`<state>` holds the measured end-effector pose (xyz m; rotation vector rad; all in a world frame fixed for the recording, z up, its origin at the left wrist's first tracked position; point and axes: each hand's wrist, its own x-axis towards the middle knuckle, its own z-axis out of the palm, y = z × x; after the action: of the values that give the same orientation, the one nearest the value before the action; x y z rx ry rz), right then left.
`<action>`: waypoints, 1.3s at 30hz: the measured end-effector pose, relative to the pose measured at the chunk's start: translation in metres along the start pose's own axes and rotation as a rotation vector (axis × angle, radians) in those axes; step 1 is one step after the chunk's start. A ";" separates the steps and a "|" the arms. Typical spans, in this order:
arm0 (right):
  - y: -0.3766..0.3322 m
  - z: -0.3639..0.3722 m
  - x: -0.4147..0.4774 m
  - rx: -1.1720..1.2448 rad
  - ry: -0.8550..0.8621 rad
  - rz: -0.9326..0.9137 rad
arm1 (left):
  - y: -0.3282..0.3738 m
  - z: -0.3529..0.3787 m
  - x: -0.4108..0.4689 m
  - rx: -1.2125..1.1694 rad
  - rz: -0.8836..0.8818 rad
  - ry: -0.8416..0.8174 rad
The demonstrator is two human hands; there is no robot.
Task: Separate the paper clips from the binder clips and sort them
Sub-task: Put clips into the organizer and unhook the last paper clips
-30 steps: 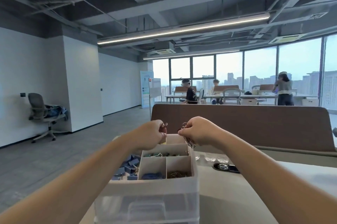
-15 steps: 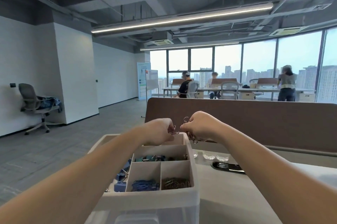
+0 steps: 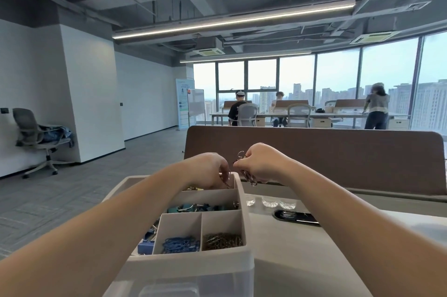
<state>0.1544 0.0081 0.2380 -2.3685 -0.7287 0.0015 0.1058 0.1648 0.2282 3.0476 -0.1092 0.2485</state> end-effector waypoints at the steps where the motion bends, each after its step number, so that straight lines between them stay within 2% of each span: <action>1: 0.000 0.000 -0.001 -0.012 -0.005 -0.008 | 0.000 0.000 -0.001 -0.006 0.000 -0.002; 14: 0.003 0.004 0.004 -0.008 0.055 0.001 | 0.000 -0.004 -0.001 -0.099 -0.029 0.023; 17: -0.002 0.007 0.006 -0.028 0.050 -0.025 | -0.004 -0.007 -0.007 -0.089 -0.020 0.080; 21: -0.012 0.014 0.014 -0.139 0.050 -0.117 | -0.012 -0.014 -0.019 -0.126 -0.048 0.175; 29: -0.034 0.032 0.022 -0.497 -0.078 -0.188 | -0.023 -0.020 -0.047 -0.181 -0.040 0.165; 33: -0.040 0.035 0.018 -0.491 -0.112 -0.196 | -0.026 -0.018 -0.052 -0.213 -0.032 0.162; 39: -0.038 0.033 0.013 -0.393 -0.027 -0.250 | -0.021 -0.013 -0.057 -0.192 -0.013 0.171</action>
<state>0.1401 0.0577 0.2364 -2.6277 -1.1194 -0.2373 0.0496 0.1906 0.2305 2.8222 -0.0961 0.4674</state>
